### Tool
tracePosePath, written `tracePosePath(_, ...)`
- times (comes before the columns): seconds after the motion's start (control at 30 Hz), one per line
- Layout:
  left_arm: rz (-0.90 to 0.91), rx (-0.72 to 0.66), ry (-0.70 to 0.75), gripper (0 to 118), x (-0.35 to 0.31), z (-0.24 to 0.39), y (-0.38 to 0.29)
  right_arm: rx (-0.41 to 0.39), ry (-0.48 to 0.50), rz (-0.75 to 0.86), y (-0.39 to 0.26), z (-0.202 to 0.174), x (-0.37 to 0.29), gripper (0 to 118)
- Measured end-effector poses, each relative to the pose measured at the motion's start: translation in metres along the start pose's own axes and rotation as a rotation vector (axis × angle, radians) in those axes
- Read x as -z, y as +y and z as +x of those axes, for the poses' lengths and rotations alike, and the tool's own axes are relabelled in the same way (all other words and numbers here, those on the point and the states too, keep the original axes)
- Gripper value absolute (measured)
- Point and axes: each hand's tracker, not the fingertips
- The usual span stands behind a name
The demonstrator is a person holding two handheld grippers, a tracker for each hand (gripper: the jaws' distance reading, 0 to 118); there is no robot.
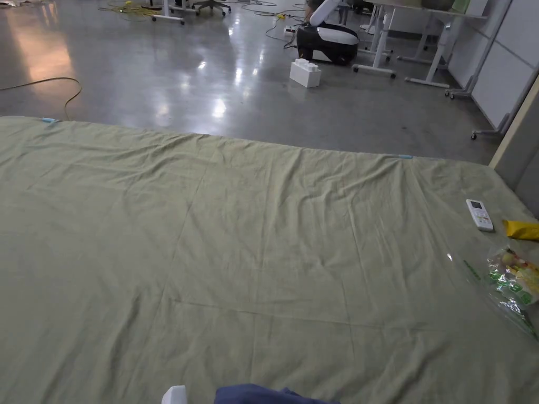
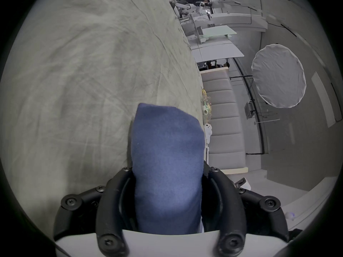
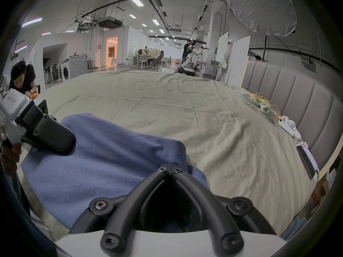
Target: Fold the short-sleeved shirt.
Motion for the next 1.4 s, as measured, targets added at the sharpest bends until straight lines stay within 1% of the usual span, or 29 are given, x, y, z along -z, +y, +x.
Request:
tracePosePath(0.13, -0.009, -0.041, -0.026, 41, 0.006, 0.000, 0.000, 0.009, -0.003, -0.006, 0.000, 0.002, 0.001, 1)
tracePosePath(0.2, -0.003, -0.055, -0.035, 31, 0.007, -0.004, 0.000, 0.008, 0.002, -0.005, 0.000, 0.003, 0.001, 1)
tracePosePath(0.27, -0.004, -0.081, -0.069, 28, 0.005, -0.011, 0.001, -0.005, 0.003, -0.004, 0.000, 0.002, 0.000, 1)
tracePosePath(0.3, -0.006, -0.072, -0.062, 26, 0.003, -0.009, 0.001, -0.007, 0.003, -0.003, 0.000, 0.002, 0.000, 1)
tracePosePath(0.37, -0.011, -0.028, -0.049, 25, 0.001, -0.003, 0.002, -0.008, 0.002, -0.005, 0.000, 0.002, 0.000, 1)
tracePosePath(0.43, -0.003, 0.048, -0.057, 24, -0.005, 0.008, 0.002, -0.010, -0.001, -0.008, 0.001, 0.002, 0.000, 1)
tracePosePath(0.5, -0.003, 0.102, -0.074, 24, -0.012, 0.025, -0.001, -0.003, -0.001, -0.008, 0.004, 0.001, -0.001, 1)
tracePosePath(0.57, -0.002, 0.165, -0.057, 24, -0.017, 0.040, -0.002, -0.008, -0.006, -0.003, 0.008, -0.001, -0.002, 1)
tracePosePath(0.63, -0.003, 0.164, -0.076, 24, -0.025, 0.045, 0.002, -0.006, -0.002, -0.006, 0.015, -0.001, -0.003, 1)
tracePosePath(0.7, 0.008, 0.181, -0.075, 23, -0.038, 0.049, 0.007, -0.005, -0.001, 0.027, 0.028, 0.000, -0.010, 1)
tracePosePath(0.8, 0.031, 0.187, -0.076, 23, -0.068, 0.043, 0.023, 0.035, -0.009, 0.083, 0.055, 0.012, -0.015, 1)
tracePosePath(0.93, 0.070, 0.188, -0.020, 23, -0.122, 0.028, 0.046, 0.061, -0.017, 0.141, 0.097, 0.035, -0.012, 1)
tracePosePath(1.0, 0.075, 0.185, 0.016, 23, -0.152, 0.018, 0.059, 0.058, -0.036, 0.175, 0.118, 0.047, -0.011, 1)
tracePosePath(1.1, 0.084, 0.193, 0.126, 23, -0.200, 0.004, 0.080, 0.049, -0.062, 0.232, 0.148, 0.062, -0.008, 1)
tracePosePath(1.27, 0.106, 0.184, 0.266, 23, -0.279, -0.010, 0.116, 0.035, -0.096, 0.301, 0.186, 0.082, -0.006, 1)
tracePosePath(1.4, 0.130, 0.185, 0.381, 23, -0.328, -0.001, 0.132, 0.038, -0.104, 0.323, 0.204, 0.091, -0.005, 1)
